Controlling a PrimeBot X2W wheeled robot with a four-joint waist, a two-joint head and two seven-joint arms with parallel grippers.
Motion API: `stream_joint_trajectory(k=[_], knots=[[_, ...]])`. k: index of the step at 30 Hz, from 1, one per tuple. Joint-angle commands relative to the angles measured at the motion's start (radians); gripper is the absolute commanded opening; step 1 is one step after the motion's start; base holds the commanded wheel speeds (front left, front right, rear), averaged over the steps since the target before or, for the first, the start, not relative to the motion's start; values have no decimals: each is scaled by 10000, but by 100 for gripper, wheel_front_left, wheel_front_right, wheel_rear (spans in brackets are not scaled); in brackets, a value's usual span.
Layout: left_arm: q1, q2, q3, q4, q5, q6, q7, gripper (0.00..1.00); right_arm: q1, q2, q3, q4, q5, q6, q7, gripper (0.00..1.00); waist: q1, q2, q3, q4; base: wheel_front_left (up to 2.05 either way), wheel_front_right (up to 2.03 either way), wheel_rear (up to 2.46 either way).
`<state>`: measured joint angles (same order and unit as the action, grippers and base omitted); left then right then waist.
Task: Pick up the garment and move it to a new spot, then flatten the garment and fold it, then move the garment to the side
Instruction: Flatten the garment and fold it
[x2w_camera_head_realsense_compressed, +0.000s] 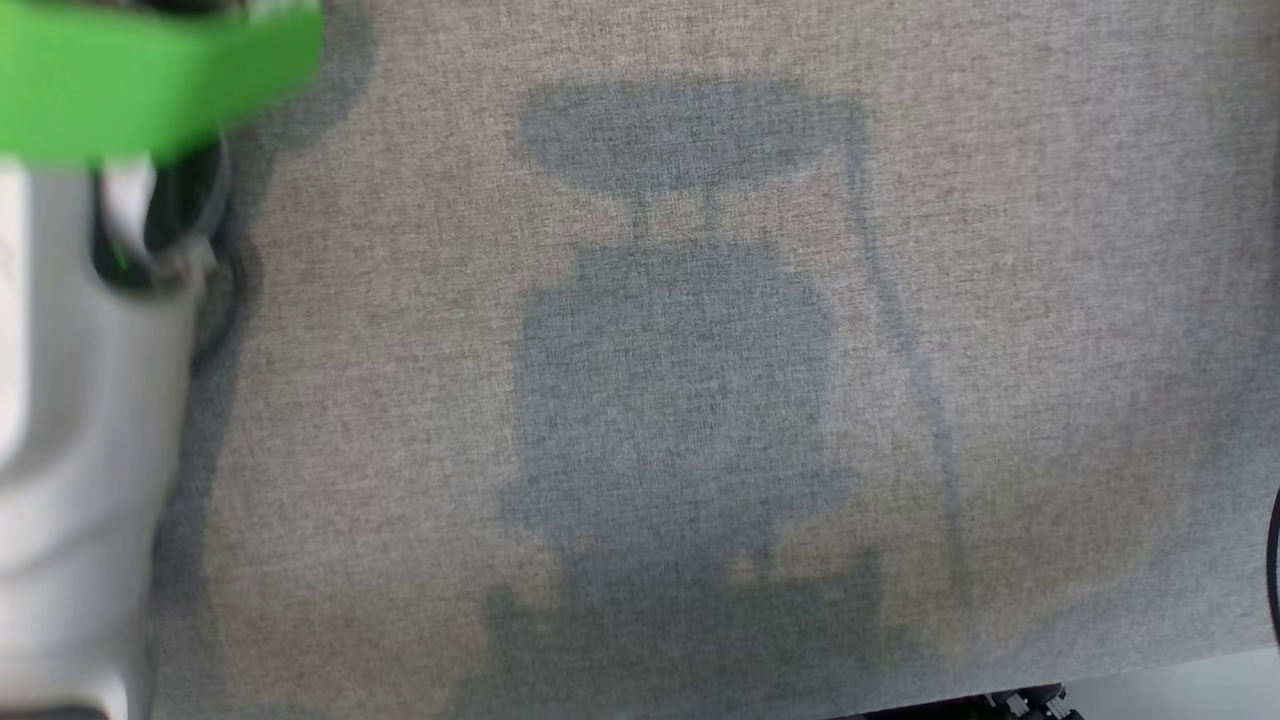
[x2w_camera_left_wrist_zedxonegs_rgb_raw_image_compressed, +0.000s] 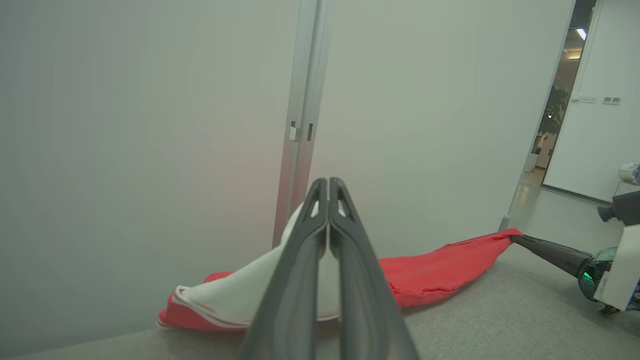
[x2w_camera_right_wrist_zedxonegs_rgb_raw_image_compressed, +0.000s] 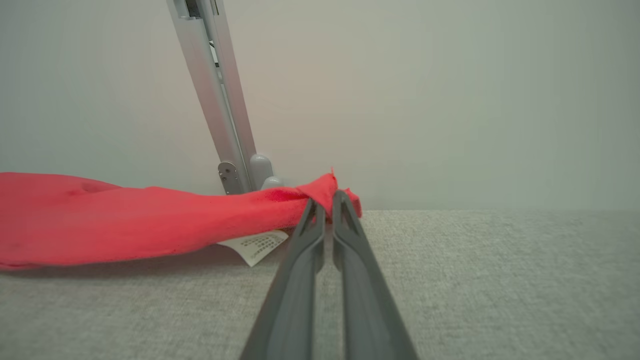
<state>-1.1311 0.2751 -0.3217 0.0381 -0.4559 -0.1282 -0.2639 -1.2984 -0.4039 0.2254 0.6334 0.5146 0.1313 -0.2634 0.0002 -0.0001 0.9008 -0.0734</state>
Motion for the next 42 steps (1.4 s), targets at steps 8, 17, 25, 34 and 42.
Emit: stream_joint_trajectory(k=[8,17,25,34,42], knots=[[5491,670,-283,-1676,-634,-28,2,0,4378,-343,-14,-308,1068,-15,37,0,-2,1,-3142,229,0,0,0],[9360,450,-658,-2316,-1242,-28,1,0,7675,-936,50,-1196,1910,-16,-4,0,-2,1,-5231,233,0,0,0],[11608,354,-789,-2711,-1491,-27,1,0,10015,-1495,-464,-2221,2047,-15,-9,0,-2,1,-6193,370,0,0,0],[12942,908,-1466,-2986,-1841,-27,1,0,12285,-1988,-1056,-3316,2260,-15,-17,0,-2,1,-6660,382,0,0,0],[12350,1263,-1484,-2527,-1707,-28,1,0,12515,-2244,-566,-3445,2683,-15,113,0,-2,1,-6630,226,0,0,0]])
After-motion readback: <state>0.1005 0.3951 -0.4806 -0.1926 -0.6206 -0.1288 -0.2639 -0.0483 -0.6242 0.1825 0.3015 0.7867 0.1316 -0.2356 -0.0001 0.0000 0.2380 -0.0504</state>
